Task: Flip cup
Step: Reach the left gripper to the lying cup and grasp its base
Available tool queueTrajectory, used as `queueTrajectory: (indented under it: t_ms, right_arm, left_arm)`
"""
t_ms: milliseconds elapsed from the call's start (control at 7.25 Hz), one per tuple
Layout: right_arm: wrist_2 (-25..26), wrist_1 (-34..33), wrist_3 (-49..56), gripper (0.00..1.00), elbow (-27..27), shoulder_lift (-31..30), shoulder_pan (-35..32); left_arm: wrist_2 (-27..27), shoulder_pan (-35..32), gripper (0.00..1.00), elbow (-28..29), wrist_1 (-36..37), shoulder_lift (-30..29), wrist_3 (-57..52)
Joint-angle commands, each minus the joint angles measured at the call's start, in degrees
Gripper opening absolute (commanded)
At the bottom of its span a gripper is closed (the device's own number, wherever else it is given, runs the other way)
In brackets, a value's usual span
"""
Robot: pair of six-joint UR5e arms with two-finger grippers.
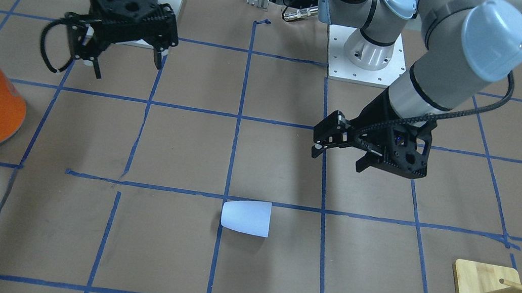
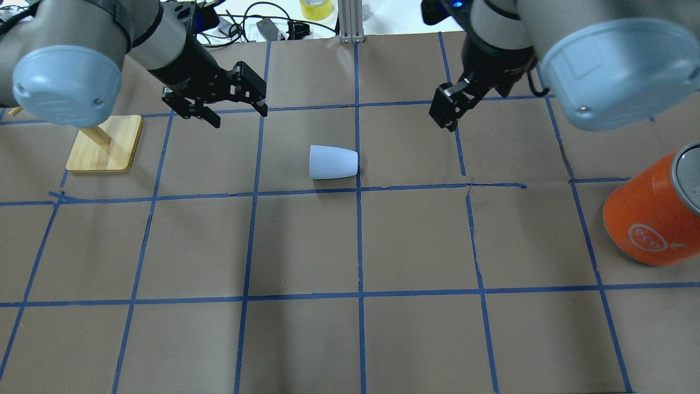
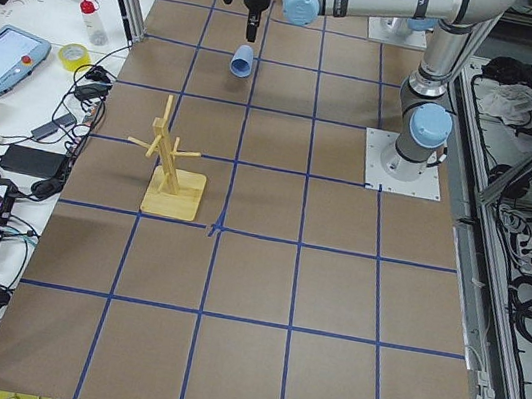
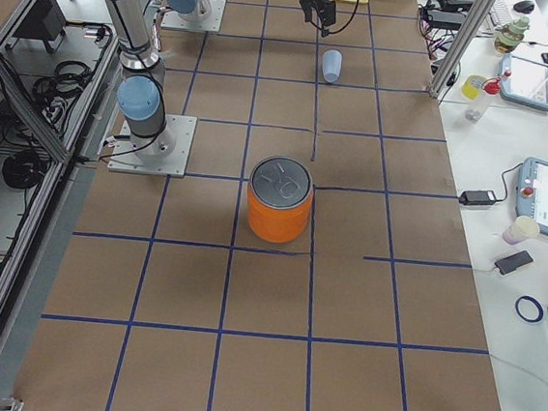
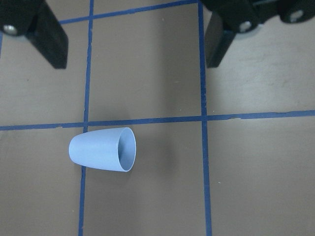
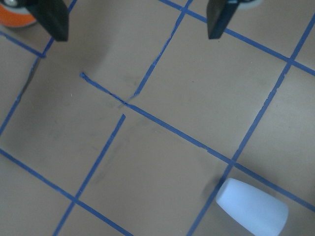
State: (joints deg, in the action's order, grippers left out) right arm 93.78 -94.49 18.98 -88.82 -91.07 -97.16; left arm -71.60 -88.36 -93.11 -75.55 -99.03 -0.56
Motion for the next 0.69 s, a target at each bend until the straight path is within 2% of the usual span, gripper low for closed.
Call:
queueTrajectory:
  t_ms: [0,138,414,552]
  right_arm:
    - [-2.3,3.0,-11.0,1.0,0.0,-2.2,4.4]
    - [-2.4,3.0,-18.8,1.0,-0.2,-2.7,4.1]
    - [-3.6,2.6,-22.1,1.0,-0.7,-2.8,3.9]
    - [-3.8,2.4,-22.1,1.0,-0.7,-2.8,3.9]
  left_arm:
    - [6.1,0.0,1.0,-4.4,9.2,-5.6,0.2]
    - [10.8,0.0,1.0,-4.8,10.2,-8.9,0.1]
    - [19.0,-0.1,1.0,-6.1,13.9,-13.9,3.8]
    - [21.2,-0.1,1.0,-7.4,18.8,-16.3,4.3]
